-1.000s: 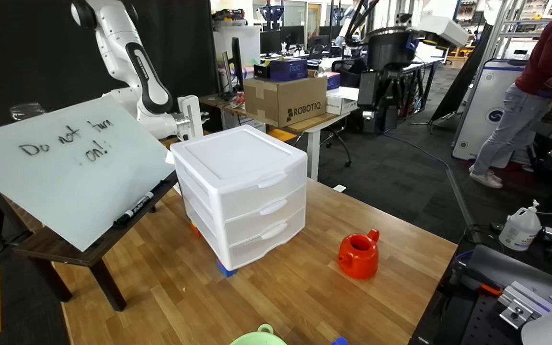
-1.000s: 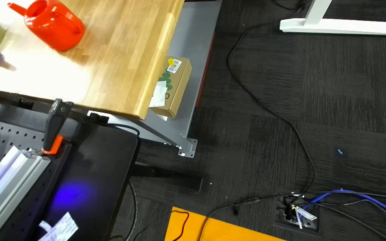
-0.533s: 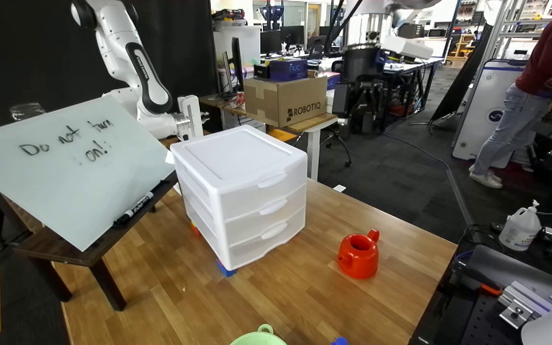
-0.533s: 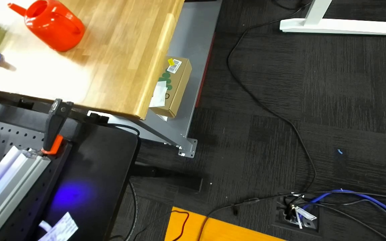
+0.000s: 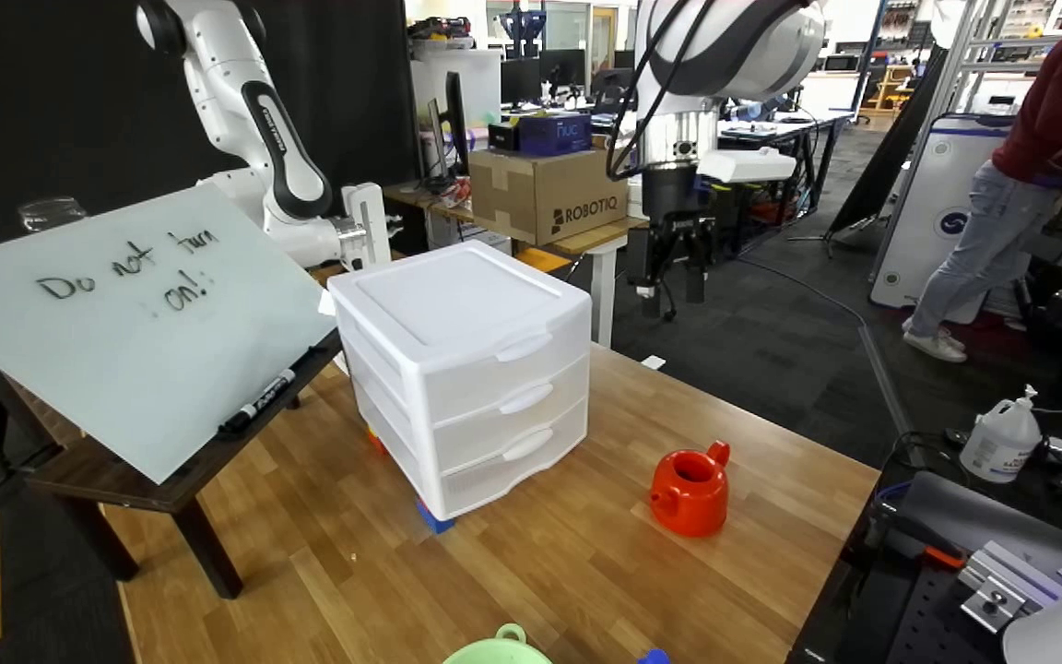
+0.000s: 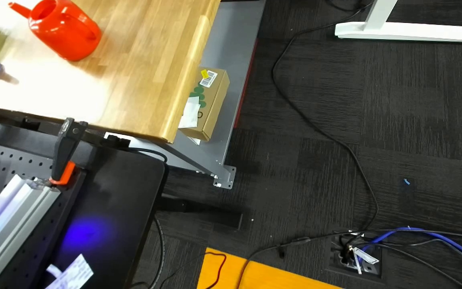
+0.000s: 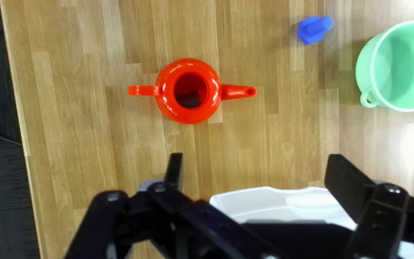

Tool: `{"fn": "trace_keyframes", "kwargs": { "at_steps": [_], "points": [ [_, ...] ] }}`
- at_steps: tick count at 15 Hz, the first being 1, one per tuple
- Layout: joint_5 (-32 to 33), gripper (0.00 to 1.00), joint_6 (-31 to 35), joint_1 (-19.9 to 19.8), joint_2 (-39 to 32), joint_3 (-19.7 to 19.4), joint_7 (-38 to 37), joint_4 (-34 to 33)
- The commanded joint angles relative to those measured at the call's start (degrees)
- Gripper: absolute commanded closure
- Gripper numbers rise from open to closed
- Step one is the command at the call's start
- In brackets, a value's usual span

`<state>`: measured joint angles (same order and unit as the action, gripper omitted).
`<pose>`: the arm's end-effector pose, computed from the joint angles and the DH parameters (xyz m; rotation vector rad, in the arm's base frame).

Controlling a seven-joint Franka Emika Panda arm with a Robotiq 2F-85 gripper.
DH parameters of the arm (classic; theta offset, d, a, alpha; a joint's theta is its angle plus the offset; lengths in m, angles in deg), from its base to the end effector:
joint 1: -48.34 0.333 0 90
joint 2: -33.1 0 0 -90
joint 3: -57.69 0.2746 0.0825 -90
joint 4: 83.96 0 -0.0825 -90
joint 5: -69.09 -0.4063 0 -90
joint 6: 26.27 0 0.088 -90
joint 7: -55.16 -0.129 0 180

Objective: Put the blue object in the orange tea pot and move the light-green bowl to the right

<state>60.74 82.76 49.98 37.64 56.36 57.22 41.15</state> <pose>0.5131 0.0164 0.3345 -2.9894 0.0298 0.2990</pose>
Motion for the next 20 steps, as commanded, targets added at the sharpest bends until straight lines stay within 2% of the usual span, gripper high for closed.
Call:
{"fn": "trace_keyframes", "kwargs": {
  "at_steps": [1, 11, 20],
  "points": [
    [2.8, 0.0, 3.0, 0.1, 1.5, 1.6, -1.4, 3.5],
    [4.3, 0.0, 6.2, 2.8, 1.0, 5.1, -1.0, 12.3],
    [3.9, 0.0, 5.0, 3.6, -0.4, 5.8, -1.0, 13.4]
  ]
}}
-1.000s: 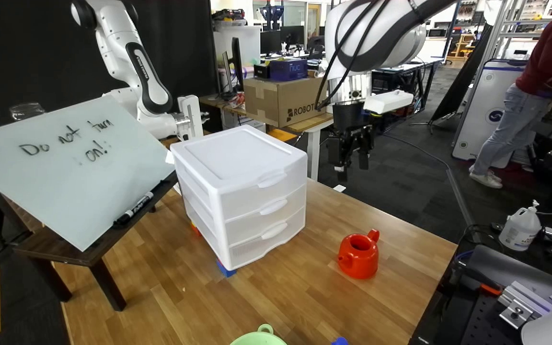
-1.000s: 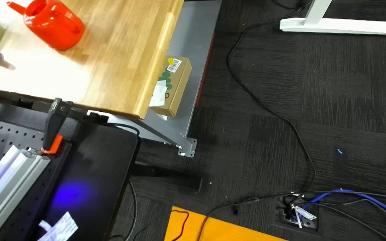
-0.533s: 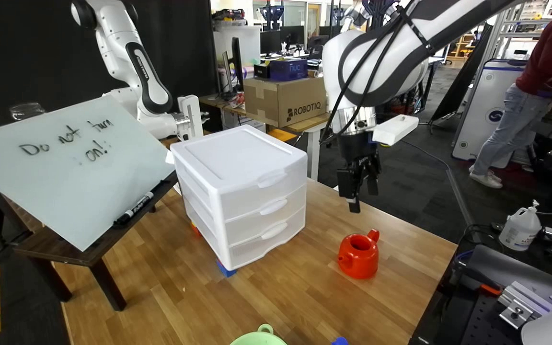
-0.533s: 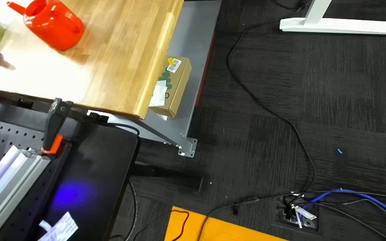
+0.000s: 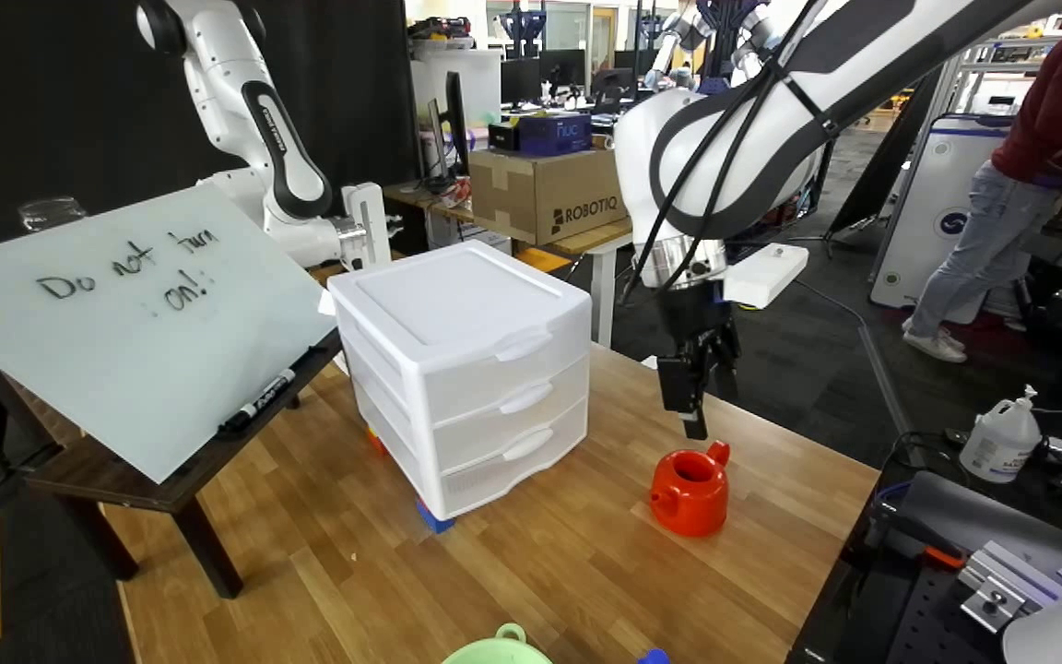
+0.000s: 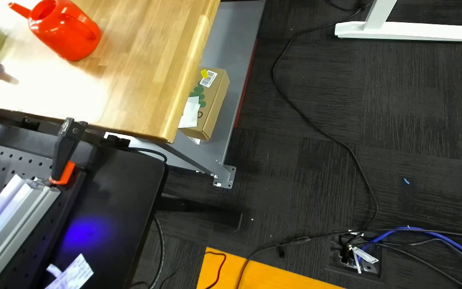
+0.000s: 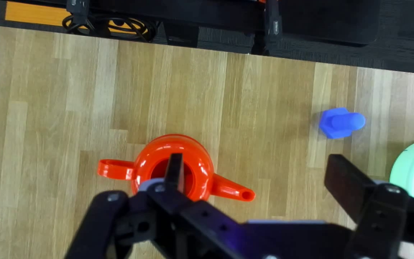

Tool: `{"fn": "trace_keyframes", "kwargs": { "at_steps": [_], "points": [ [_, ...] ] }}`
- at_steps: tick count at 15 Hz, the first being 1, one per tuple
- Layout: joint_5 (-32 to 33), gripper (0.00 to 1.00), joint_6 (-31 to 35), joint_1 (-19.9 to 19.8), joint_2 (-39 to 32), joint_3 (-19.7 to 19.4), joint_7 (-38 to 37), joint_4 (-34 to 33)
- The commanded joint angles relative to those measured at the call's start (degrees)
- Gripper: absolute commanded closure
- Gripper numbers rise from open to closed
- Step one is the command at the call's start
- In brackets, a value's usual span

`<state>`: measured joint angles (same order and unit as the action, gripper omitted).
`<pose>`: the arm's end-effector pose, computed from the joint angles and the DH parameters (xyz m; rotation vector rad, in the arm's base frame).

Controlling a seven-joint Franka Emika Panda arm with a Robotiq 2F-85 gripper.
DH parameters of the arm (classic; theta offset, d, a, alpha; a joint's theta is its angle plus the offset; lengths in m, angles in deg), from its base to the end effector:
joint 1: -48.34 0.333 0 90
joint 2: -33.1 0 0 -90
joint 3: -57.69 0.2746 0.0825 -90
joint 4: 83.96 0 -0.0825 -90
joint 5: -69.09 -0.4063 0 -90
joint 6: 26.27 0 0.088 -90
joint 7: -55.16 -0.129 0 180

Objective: Put the blue object in the orange tea pot and move the light-green bowl to the right

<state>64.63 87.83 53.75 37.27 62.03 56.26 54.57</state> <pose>0.4411 0.0816 0.2363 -3.0520 -0.2196 0.5520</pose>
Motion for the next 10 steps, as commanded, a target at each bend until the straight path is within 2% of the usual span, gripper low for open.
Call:
{"fn": "trace_keyframes", "kwargs": {
  "at_steps": [1, 7, 10],
  "points": [
    [0.0, 0.0, -0.1, -0.2, 0.0, 0.2, 0.0, -0.1],
    [1.6, 0.0, 0.1, 0.5, -0.9, 0.9, 0.0, -0.7],
    [2.9, 0.0, -0.7, 2.3, -4.1, 2.9, 0.4, -2.3]
  ]
}}
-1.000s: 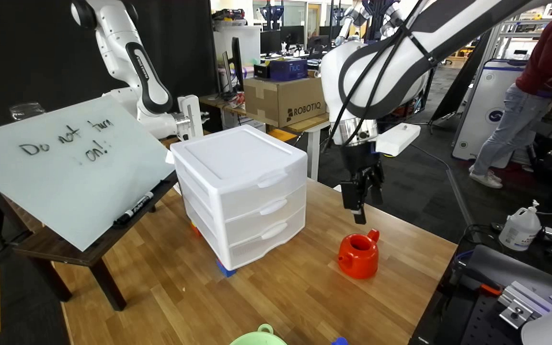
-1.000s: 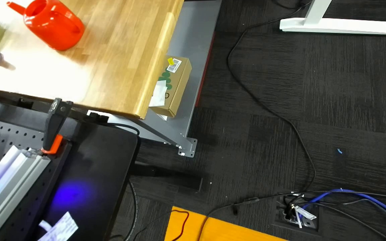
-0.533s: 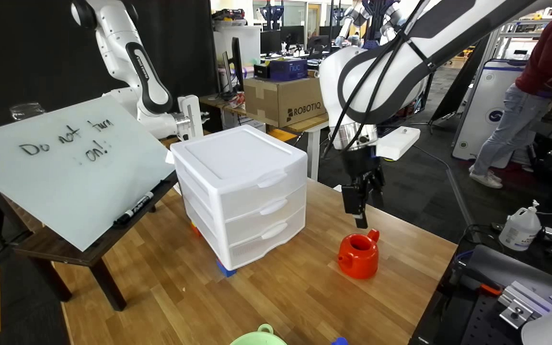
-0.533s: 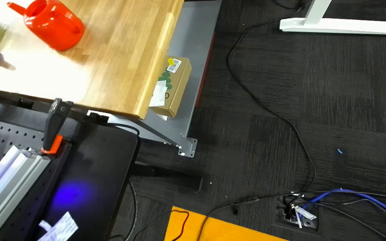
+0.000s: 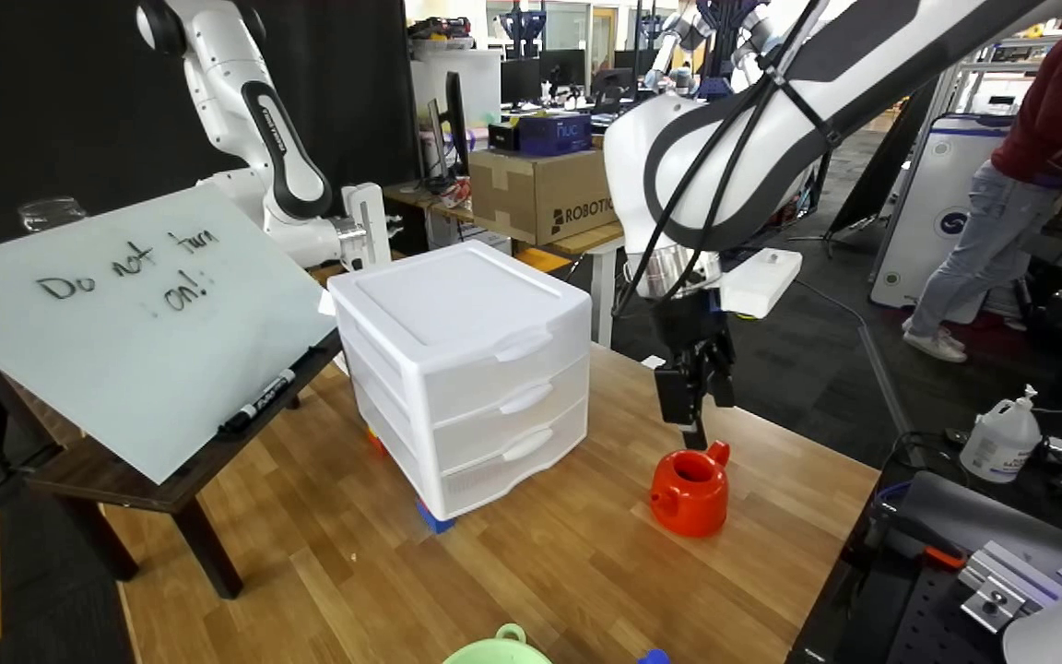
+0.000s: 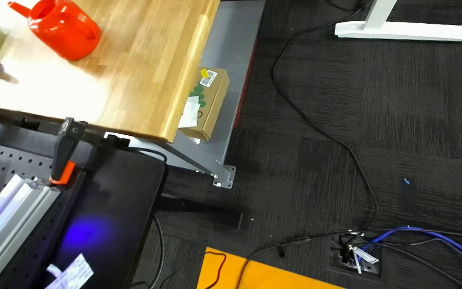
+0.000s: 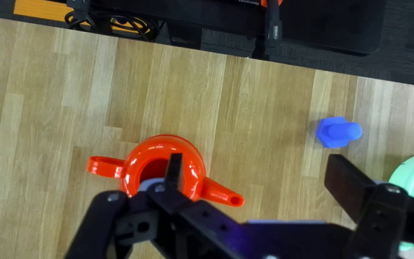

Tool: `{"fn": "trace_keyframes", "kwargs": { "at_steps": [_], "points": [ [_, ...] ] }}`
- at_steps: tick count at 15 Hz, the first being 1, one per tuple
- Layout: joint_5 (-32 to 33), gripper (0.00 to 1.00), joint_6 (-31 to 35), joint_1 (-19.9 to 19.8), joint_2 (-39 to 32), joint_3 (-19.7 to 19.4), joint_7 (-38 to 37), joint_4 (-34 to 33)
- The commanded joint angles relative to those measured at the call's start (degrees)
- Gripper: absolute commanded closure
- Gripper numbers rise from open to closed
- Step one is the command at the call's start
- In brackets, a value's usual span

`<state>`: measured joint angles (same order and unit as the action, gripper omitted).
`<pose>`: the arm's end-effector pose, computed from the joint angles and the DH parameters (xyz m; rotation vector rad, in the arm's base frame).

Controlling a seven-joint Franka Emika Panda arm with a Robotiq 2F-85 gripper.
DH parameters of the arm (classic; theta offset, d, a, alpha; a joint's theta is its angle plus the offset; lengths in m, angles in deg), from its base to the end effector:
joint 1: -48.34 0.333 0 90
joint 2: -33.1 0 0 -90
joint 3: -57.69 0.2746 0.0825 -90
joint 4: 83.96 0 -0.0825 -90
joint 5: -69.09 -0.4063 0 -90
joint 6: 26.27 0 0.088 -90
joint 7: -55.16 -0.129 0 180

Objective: Put the blue object in the orange tea pot and move the light-green bowl to the right

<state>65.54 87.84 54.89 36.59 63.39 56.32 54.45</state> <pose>0.4370 0.0993 0.2317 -3.0644 -0.3029 0.5698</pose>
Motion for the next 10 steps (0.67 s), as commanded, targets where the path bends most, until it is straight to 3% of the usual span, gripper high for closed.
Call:
{"fn": "trace_keyframes", "kwargs": {
  "at_steps": [1, 10],
  "points": [
    [2.5, 0.0, -0.8, 1.8, -4.6, 2.2, 0.1, -2.6],
    [4.3, 0.0, -3.5, 6.9, -19.8, 7.0, 3.7, -10.1]
  ]
}}
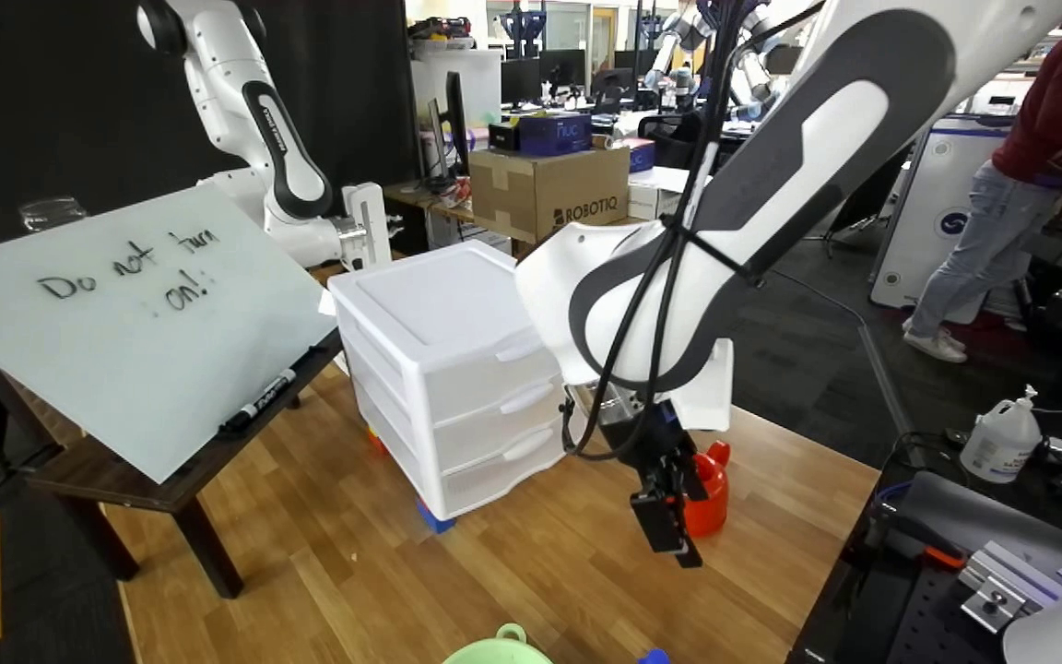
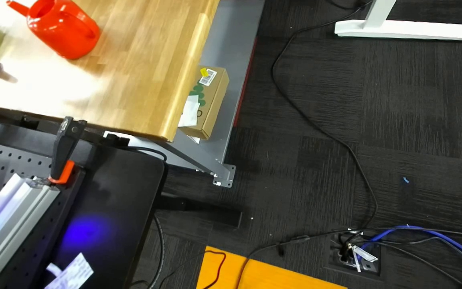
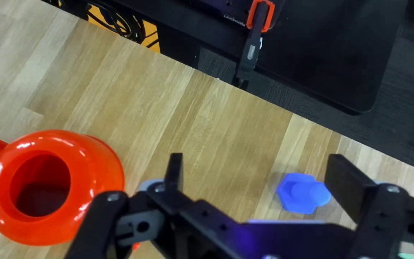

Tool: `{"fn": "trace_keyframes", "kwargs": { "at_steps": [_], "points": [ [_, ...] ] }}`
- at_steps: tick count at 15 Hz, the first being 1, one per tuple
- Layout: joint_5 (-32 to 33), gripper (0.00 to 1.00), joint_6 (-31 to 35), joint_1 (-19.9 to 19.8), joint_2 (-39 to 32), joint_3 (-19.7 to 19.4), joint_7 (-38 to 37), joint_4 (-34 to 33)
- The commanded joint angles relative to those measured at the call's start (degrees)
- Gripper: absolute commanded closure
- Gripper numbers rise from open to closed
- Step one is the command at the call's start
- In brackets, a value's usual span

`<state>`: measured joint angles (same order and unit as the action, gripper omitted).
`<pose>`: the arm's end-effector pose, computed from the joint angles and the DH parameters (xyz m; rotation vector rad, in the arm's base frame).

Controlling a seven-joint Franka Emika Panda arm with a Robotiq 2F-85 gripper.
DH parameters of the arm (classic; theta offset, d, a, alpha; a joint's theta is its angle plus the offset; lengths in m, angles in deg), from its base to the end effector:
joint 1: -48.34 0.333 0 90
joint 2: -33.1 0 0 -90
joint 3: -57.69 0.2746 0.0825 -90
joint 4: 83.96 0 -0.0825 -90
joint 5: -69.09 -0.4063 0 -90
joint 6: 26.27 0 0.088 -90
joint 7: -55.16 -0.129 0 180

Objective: Put the blue object in the orange tea pot and move the light-green bowl to the right

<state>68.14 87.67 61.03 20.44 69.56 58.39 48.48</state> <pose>0.4063 0.1942 0.1432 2.9007 0.7124 -0.8280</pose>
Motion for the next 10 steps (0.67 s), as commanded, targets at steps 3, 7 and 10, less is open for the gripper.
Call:
{"fn": "trace_keyframes", "kwargs": {
  "at_steps": [3, 7, 10],
  "points": [
    [2.7, 0.0, -4.8, 2.3, -6.9, 2.1, 2.5, -7.1],
    [3.2, 0.0, -6.8, 3.9, -9.2, 3.6, 4.3, -9.0],
    [3.5, 0.0, -7.8, 4.8, -10.4, 4.0, 4.7, -9.4]
  ]
}}
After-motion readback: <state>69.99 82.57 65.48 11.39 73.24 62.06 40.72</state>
